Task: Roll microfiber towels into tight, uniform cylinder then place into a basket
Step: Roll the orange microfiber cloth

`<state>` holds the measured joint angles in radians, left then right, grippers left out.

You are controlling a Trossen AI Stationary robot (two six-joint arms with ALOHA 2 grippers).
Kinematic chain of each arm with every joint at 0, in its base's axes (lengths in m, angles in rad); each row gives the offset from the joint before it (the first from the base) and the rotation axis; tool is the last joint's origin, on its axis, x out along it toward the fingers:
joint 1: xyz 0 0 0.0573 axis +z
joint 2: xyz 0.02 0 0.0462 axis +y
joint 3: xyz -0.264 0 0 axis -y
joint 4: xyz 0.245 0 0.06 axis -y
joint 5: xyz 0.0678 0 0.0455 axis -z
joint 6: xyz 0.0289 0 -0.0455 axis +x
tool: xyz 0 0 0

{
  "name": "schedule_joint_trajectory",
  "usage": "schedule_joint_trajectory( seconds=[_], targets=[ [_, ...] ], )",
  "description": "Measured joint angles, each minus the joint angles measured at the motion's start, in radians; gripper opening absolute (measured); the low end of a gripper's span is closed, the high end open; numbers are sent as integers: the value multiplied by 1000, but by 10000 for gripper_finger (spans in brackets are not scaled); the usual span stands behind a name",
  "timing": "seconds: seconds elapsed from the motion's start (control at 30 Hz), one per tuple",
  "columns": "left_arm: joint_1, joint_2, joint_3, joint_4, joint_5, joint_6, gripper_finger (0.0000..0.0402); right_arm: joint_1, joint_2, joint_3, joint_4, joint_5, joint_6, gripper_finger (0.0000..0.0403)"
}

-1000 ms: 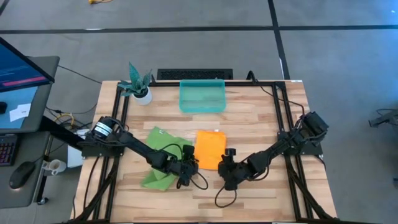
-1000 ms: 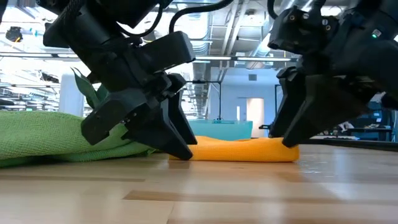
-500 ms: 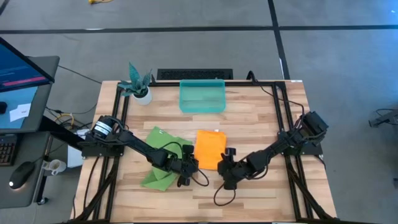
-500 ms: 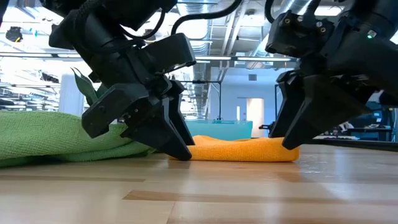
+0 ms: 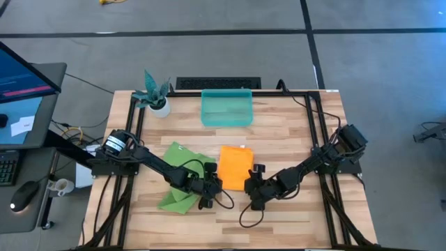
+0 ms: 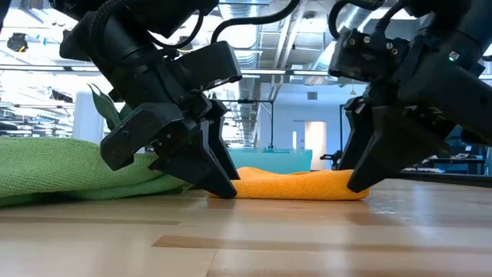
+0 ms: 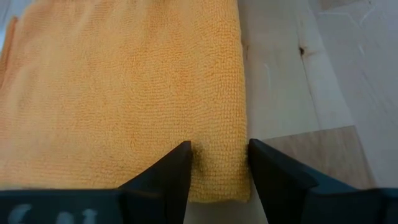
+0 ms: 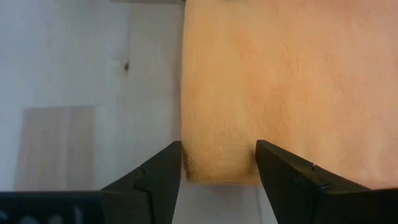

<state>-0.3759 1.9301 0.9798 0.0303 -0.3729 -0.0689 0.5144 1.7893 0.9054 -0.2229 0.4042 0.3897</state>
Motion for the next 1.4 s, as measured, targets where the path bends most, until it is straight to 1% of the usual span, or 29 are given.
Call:
schedule_joint_trajectory(
  seconds=[0.43,0.7,0.77,0.87,0.97,1.1,1.23,1.33,1.4],
  targets=[
    [4,1,0,-1,29,-5,80,-6,0,0,8,-18,-4,227],
    [34,0,10,-7,144,-61,35,-6,-4,3,-2,-21,-6,227],
    [39,1,17,-11,171,-77,24,-6,-5,20,-39,-23,-7,227],
    [42,1,28,-24,186,-108,10,-6,-5,61,-123,-35,-6,226],
    [41,2,34,-27,193,-127,4,-6,-5,110,-196,-43,-6,224],
    [42,2,38,-28,205,-153,7,8,-5,164,-246,-42,-8,218],
    [44,2,38,-27,222,-160,12,23,-4,179,-203,-40,-55,210],
    [44,2,39,-27,221,-161,11,25,-2,160,-146,-40,-81,205],
    [44,2,39,-27,222,-161,9,19,-1,145,-143,-40,-83,203]
  ],
)
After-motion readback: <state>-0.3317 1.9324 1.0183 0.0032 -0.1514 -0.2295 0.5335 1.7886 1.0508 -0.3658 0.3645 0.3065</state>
